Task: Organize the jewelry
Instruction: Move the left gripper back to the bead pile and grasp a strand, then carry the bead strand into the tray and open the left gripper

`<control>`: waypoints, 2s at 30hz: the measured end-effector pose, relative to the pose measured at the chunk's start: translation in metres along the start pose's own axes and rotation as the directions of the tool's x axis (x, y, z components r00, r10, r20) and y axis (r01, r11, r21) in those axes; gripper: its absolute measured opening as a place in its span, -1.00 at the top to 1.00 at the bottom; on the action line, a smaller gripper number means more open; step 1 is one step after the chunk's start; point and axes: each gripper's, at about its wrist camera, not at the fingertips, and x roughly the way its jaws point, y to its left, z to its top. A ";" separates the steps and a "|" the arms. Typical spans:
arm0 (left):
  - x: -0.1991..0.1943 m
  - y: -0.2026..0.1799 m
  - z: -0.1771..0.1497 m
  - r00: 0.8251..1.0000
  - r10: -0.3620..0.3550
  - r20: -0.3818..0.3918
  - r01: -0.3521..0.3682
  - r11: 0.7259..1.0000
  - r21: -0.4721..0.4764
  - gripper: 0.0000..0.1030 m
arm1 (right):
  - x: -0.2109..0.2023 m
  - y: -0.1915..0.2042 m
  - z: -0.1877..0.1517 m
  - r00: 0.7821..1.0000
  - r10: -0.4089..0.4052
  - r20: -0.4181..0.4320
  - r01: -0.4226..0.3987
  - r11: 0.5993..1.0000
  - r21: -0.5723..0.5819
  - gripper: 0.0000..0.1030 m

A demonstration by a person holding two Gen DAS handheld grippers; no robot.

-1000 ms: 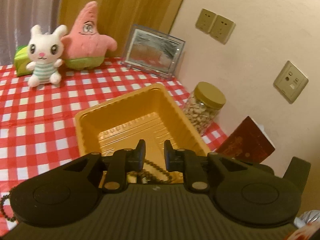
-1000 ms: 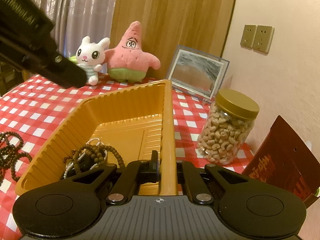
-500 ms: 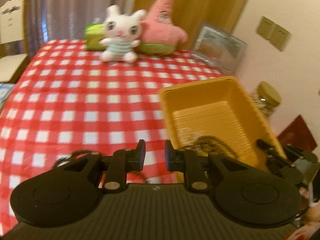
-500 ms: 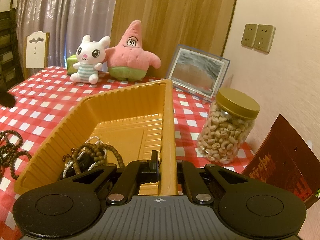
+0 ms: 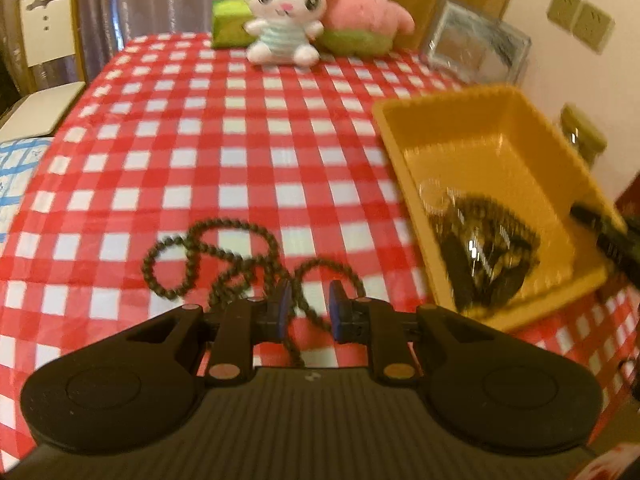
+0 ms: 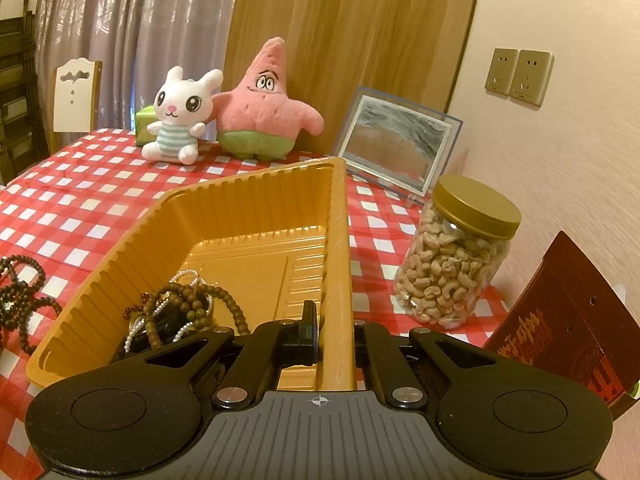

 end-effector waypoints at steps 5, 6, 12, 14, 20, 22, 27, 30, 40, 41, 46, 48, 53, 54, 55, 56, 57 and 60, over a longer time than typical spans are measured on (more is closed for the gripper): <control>0.021 -0.004 -0.012 0.999 0.000 -0.045 0.000 1.000 -0.005 0.67 | 0.000 0.000 0.000 1.000 0.000 -0.003 0.000 1.000 0.000 0.93; 0.025 -0.004 -0.013 0.999 0.003 -0.052 -0.004 1.000 -0.013 0.68 | 0.000 0.000 -0.001 1.000 -0.001 -0.004 0.001 1.000 -0.001 0.93; 0.042 0.001 -0.013 0.995 0.001 -0.098 -0.012 0.993 -0.113 0.68 | 0.000 0.000 -0.001 1.000 -0.002 -0.009 0.002 1.000 -0.003 0.93; 0.044 0.004 -0.012 0.996 0.009 -0.087 -0.021 0.989 -0.144 0.68 | 0.000 0.000 -0.001 1.000 -0.002 -0.010 0.002 1.000 -0.002 0.93; 0.053 -0.002 -0.002 0.997 0.042 -0.064 -0.049 0.992 -0.116 0.68 | 0.000 0.000 -0.001 1.000 -0.002 -0.009 0.002 1.000 -0.004 0.93; 0.056 -0.008 -0.001 0.997 0.057 -0.056 -0.061 0.995 -0.079 0.68 | 0.000 0.000 -0.001 1.000 -0.002 -0.009 0.002 1.000 -0.004 0.93; 0.059 -0.012 -0.001 0.995 0.088 -0.048 -0.089 0.996 -0.019 0.86 | 0.001 0.000 0.000 1.000 -0.002 -0.010 0.002 1.000 -0.005 0.93; 0.060 -0.013 -0.001 0.994 0.093 -0.052 -0.093 0.996 -0.011 0.89 | 0.001 0.000 -0.001 1.000 -0.002 -0.010 0.002 1.000 -0.003 0.93; 0.040 -0.011 0.007 0.999 0.051 -0.014 -0.051 0.999 0.001 0.90 | 0.001 0.000 0.000 1.000 -0.003 -0.010 0.003 1.000 -0.004 0.93; 0.036 -0.011 0.009 0.999 0.046 -0.005 -0.046 0.999 0.001 0.90 | 0.001 0.000 0.000 1.000 -0.002 -0.010 0.002 1.000 -0.003 0.93; 0.008 -0.008 0.021 0.998 0.026 0.055 -0.025 1.000 -0.005 0.90 | 0.001 0.000 0.000 1.000 -0.002 -0.010 0.002 1.000 -0.003 0.93; -0.003 -0.007 0.028 0.997 0.017 0.080 -0.016 1.000 -0.007 0.90 | 0.001 0.001 0.000 1.000 -0.002 -0.010 0.002 1.000 -0.005 0.93; -0.029 -0.010 0.043 0.989 -0.014 0.147 0.014 1.000 -0.003 0.90 | 0.001 0.000 0.000 1.000 -0.002 -0.010 0.002 1.000 -0.005 0.93; -0.034 -0.011 0.046 0.987 -0.023 0.159 0.023 1.000 0.001 0.90 | 0.001 0.001 0.000 1.000 -0.002 -0.010 0.002 1.000 -0.004 0.93; -0.038 -0.013 0.049 0.985 -0.034 0.171 0.034 0.999 0.006 0.90 | 0.001 0.001 0.000 1.000 -0.002 -0.010 0.002 1.000 -0.005 0.93; -0.042 -0.016 0.052 0.982 -0.048 0.182 0.047 0.999 0.010 0.90 | 0.001 0.000 0.000 1.000 -0.002 -0.010 0.002 1.000 -0.005 0.93; -0.044 -0.020 0.054 0.980 -0.062 0.188 0.060 0.998 0.016 0.90 | 0.001 0.000 0.000 1.000 -0.002 -0.009 0.002 1.000 -0.005 0.93; -0.048 -0.034 0.062 0.974 -0.106 0.202 0.101 0.994 0.039 0.90 | 0.001 0.000 0.000 1.000 -0.002 -0.010 0.002 1.000 -0.004 0.93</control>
